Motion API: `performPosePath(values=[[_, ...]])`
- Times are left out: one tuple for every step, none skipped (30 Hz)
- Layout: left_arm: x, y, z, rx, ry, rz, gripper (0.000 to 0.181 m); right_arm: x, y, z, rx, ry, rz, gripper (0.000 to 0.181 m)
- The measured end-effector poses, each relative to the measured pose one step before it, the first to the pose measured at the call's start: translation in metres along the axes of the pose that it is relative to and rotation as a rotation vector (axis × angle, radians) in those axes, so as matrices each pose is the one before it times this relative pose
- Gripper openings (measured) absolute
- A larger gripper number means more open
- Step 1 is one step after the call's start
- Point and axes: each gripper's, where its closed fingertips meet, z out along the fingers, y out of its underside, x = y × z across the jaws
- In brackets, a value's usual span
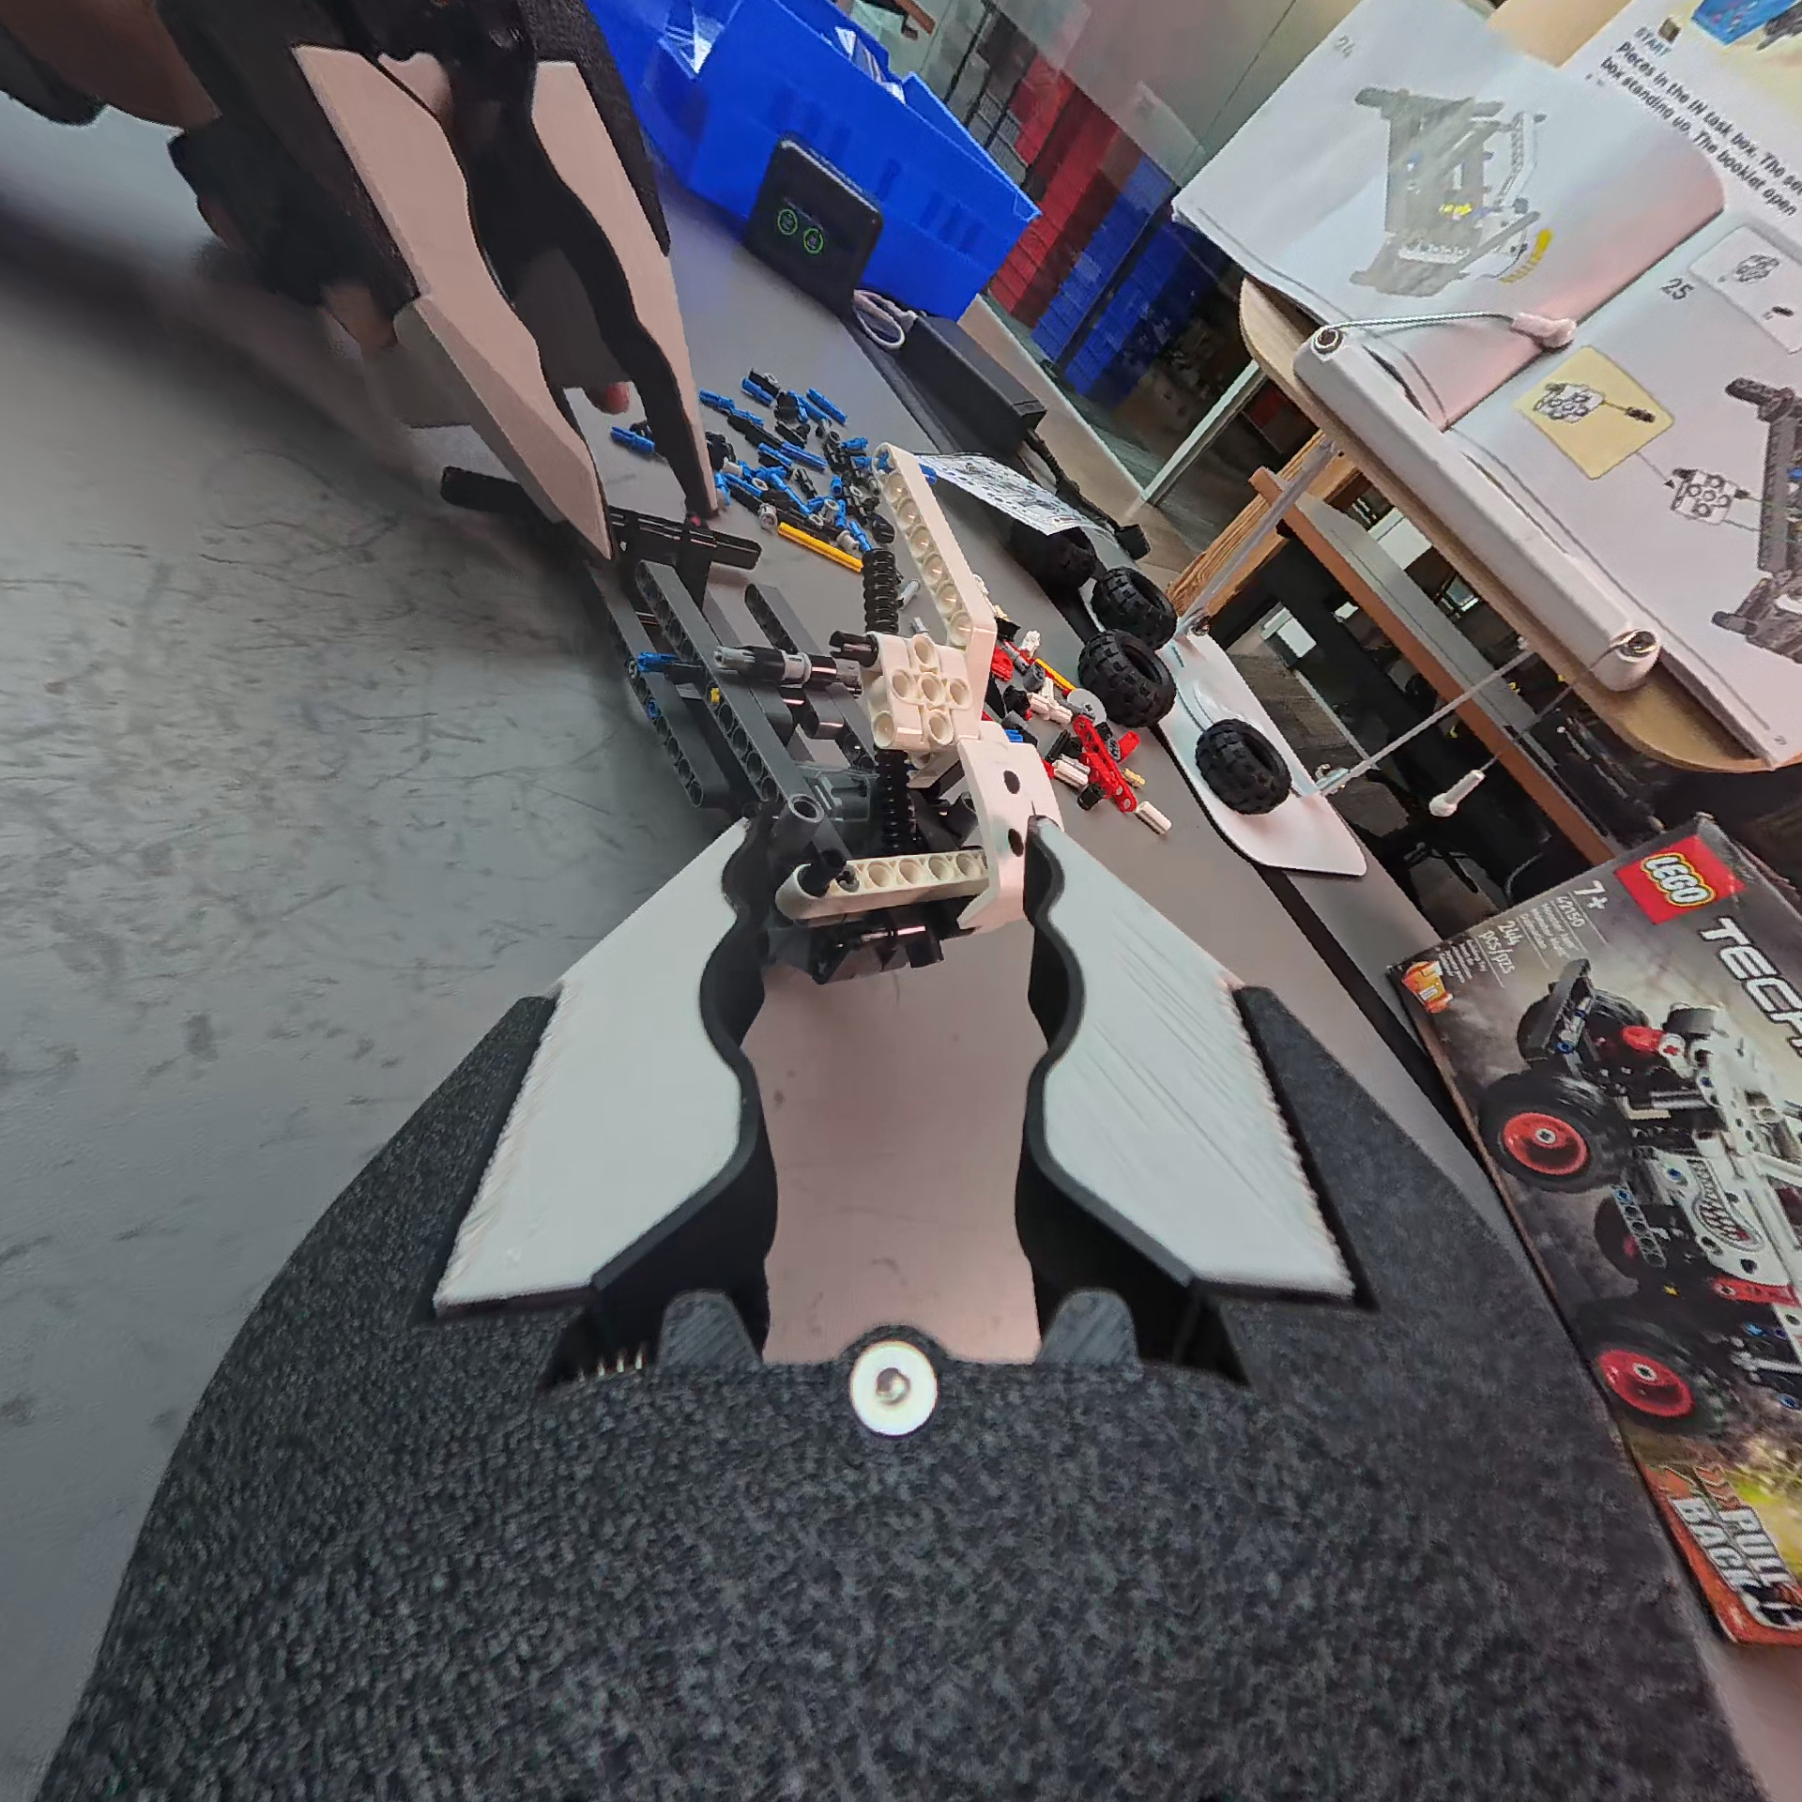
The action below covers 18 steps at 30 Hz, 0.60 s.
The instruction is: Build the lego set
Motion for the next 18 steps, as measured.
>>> performPosePath(values=[[-0.00274,-0.003,-0.0034,0.0271,-0.0127,-0.0155,0.039,0.00027,0.00046,0.0005,0.0003,-0.0013,0.0079,0.052],[-0.00309,-0.00292,-0.00308,0.0251,-0.0115,-0.0189,0.039,0.00084,0.00039,0.0005,-0.0028,0.0024,0.0034,0.052],[-0.00324,-0.00287,-0.00267,0.0225,-0.0096,-0.0198,0.04,0.00095,0.00038,0.00056,-0.002,0.0046,0.0002,0.051],[-0.00348,-0.00293,-0.00214,0.021,-0.0108,-0.0186,0.04,0.00084,0.0006,0.00062,-0.0038,0.0046,-0.0003,0.051],[-0.00372,-0.00305,-0.00188,0.0197,-0.0119,-0.0173,0.04,0.00052,0.00041,0.00038,-0.0026,0.0019,-0.0013,0.049],[-0.00354,-0.00304,-0.00172,0.0196,-0.0124,-0.0165,0.041,0.00006,0.00007,0.0001,0.0006,0.0001,-0.0022,0.049],[-0.00308,-0.00321,-0.00175,0.0209,-0.0121,-0.0154,0.042,-0.00001,-0.00038,-0.00038,0.0033,-0.0005,-0.0006,0.049],[-0.00305,-0.00378,-0.00196,0.0237,-0.0135,-0.0138,0.043,-0.00068,-0.00182,-0.00104,0.0126,-0.0068,0.0031,0.049],[-0.00293,-0.00479,-0.00248,0.0286,-0.0141,-0.0136,0.044,-0.00161,-0.00523,-0.00224,0.0308,-0.0182,0.0196,0.051],[-0.00279,-0.00543,-0.00259,0.0317,-0.0119,-0.0164,0.044,-0.0036,-0.01117,-0.00426,0.0617,-0.0394,0.0379,0.056],[-0.00266,-0.00568,-0.00267,0.0338,-0.0107,-0.0208,0.045,-0.00046,-0.01554,-0.00572,0.0806,-0.0249,0.0419,0.057],[-0.00299,-0.00543,-0.0026,0.0335,-0.0122,-0.0232,0.045,0.00569,-0.01561,-0.00497,0.0737,0.008,0.0399,0.056],[-0.00346,-0.00462,-0.00236,0.0298,-0.0143,-0.022,0.046,0.00925,-0.01233,-0.0025,0.0501,0.0209,0.0356,0.055],[-0.00331,-0.00377,-0.00205,0.025,-0.014,-0.0172,0.047,0.01167,-0.0084,-0.00004,0.0268,0.0285,0.0298,0.055],[-0.00322,-0.00332,-0.00188,0.0217,-0.0134,-0.0132,0.048,0.01318,-0.00555,0.00216,0.0101,0.0326,0.0167,0.055],[-0.00277,-0.00306,-0.0017,0.0195,-0.011,-0.012,0.048,0.0125,-0.00455,0.00378,0.0038,0.027,-0.0004,0.056],[-0.00205,-0.00233,-0.0012,0.0157,-0.0069,-0.0128,0.048,0.01315,-0.00394,0.0052,-0.0005,0.031,-0.0141,0.054],[-0.00112,-0.00156,-0.00083,0.0104,-0.0015,-0.012,0.048,0.01543,-0.00253,0.00677,-0.0103,0.0438,-0.0236,0.051]])
